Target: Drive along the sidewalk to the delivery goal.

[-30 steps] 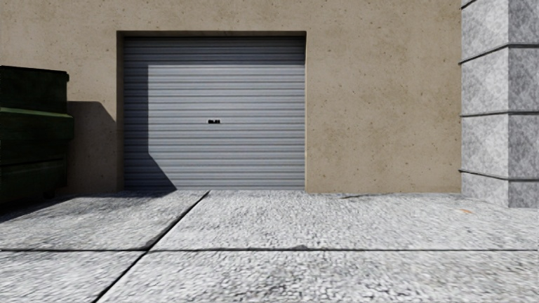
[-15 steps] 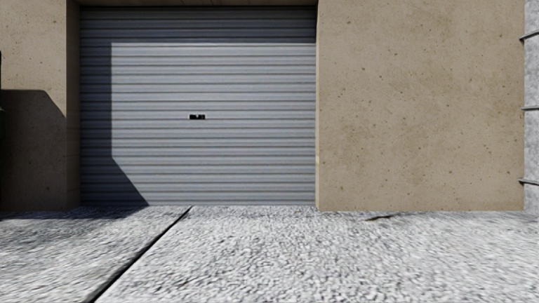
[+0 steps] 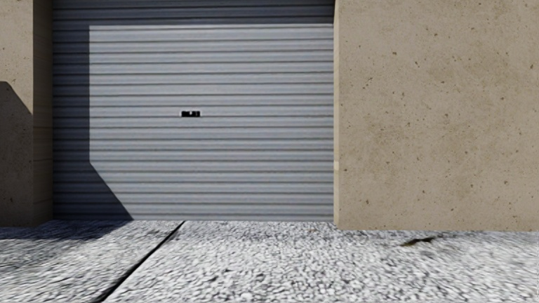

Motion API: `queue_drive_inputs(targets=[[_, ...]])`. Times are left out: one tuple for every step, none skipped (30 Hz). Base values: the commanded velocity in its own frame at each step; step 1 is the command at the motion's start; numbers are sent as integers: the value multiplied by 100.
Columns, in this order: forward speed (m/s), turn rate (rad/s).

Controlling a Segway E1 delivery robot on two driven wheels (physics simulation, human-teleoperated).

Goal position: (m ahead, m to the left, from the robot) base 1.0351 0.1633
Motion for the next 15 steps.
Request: queue_drive_inputs(targets=[[98,35],[98,36],[98,36],[98,34],[98,34],[98,25],[96,22],[96,22],[92,2],[82,0],[73,0],[73,0],[60,0],[41,0],[41,0]])
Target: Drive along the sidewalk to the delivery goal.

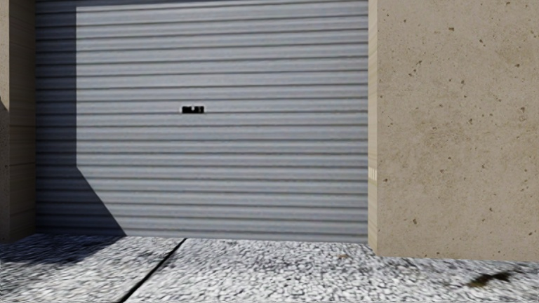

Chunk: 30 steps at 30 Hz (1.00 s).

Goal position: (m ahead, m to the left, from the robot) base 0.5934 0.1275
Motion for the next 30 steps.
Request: queue_drive_inputs(targets=[[7,0],[0,0],[0,0],[0,0],[0,0],[0,0],[0,0],[0,0],[0,0],[0,0],[0,0],[0,0],[0,0],[0,0],[0,0],[0,0],[0,0],[0,0],[0,0],[0,0],[0,0],[0,0],[0,0],[0,0],[0,0],[0,0],[0,0],[0,0],[0,0],[0,0]])
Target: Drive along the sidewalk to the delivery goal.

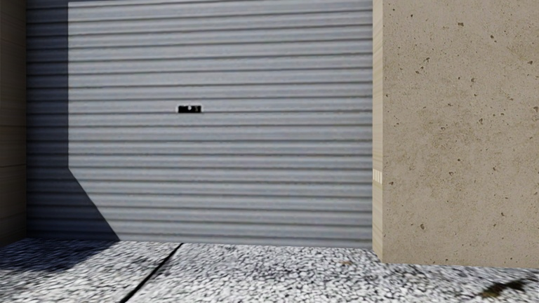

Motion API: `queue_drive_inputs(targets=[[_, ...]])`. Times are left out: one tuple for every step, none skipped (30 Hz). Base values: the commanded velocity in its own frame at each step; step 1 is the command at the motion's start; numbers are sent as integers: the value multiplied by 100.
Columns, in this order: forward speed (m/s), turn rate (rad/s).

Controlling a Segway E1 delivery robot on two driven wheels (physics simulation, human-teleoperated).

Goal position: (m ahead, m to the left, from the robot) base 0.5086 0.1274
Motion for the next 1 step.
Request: queue_drive_inputs(targets=[[0,0]])
